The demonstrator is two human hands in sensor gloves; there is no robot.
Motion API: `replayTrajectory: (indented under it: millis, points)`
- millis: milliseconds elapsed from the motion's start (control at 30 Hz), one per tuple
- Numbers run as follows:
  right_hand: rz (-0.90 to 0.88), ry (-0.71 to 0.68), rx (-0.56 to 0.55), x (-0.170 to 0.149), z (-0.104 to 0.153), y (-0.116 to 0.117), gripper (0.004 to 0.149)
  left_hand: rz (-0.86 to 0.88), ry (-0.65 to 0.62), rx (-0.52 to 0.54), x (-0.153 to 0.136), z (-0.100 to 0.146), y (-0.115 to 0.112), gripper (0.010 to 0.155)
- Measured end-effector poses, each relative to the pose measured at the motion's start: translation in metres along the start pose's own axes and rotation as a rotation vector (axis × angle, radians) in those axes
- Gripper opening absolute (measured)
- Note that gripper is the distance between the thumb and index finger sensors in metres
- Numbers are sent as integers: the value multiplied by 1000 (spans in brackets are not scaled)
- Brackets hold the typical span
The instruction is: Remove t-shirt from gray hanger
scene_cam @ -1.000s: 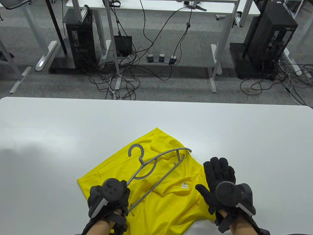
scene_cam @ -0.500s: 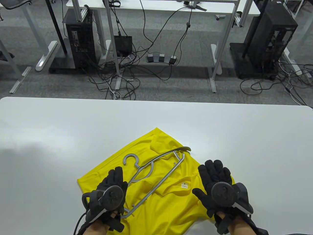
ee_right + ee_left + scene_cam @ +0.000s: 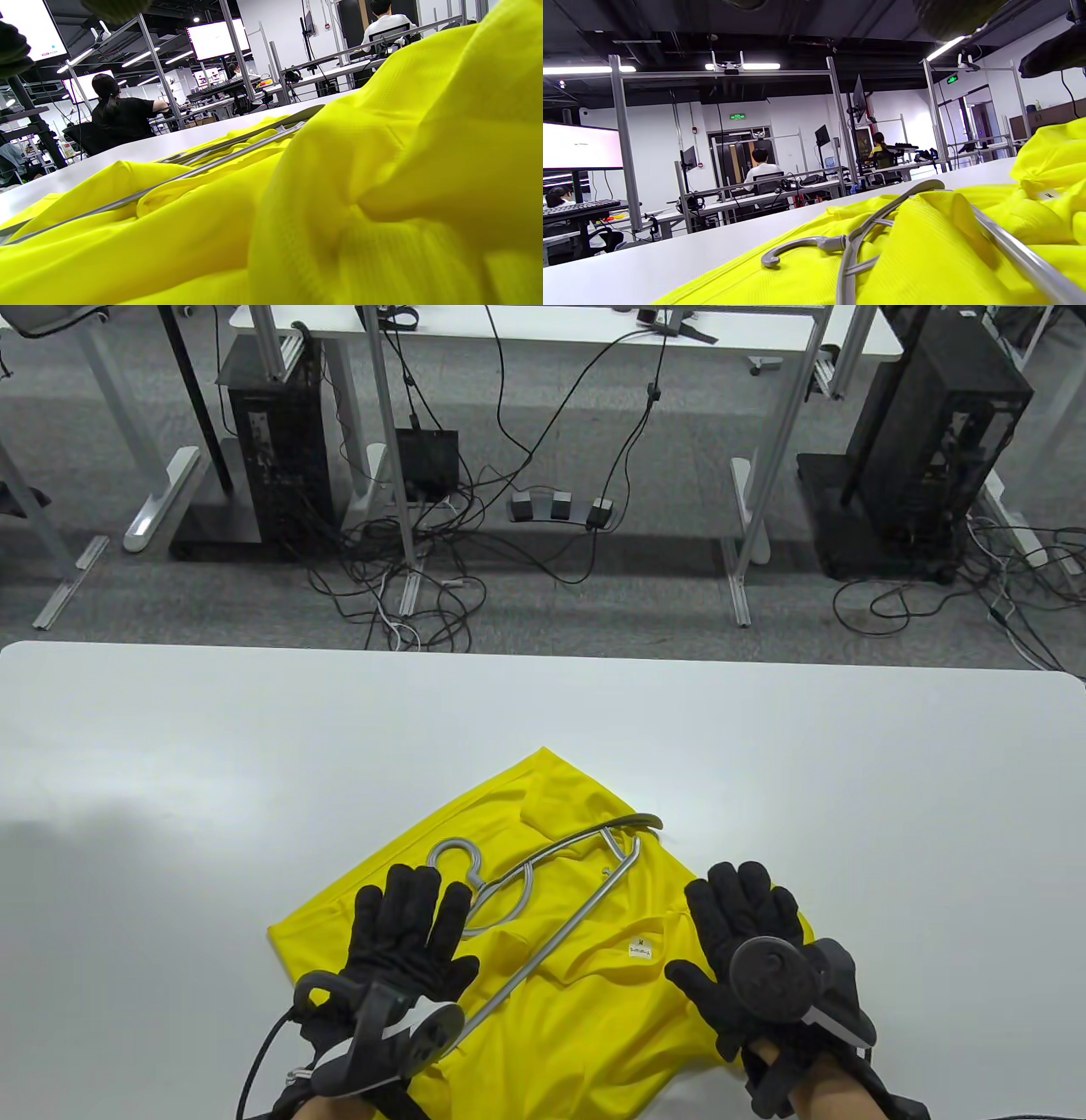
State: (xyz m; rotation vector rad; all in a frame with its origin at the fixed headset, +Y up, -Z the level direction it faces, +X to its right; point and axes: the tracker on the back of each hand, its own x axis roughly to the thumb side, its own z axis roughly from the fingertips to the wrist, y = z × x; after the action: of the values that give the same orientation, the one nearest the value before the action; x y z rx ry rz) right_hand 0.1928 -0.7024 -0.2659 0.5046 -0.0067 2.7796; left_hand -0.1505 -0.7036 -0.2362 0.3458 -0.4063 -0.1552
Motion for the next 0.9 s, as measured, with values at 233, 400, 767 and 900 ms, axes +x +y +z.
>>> replayTrajectory:
  millis: [233, 400, 767, 900]
  points:
    - [15, 5, 1, 1, 0, 0, 83, 24, 1, -19, 1, -1, -1, 84]
    - [19, 17, 2, 1, 0, 1, 83, 35, 10, -29, 0, -1, -2, 84]
    - [21, 27, 5, 2, -1, 1, 83, 49, 12, -42, 0, -2, -1, 84]
    - [22, 31, 10, 2, -1, 1, 83, 52, 14, -46, 0, -2, -2, 84]
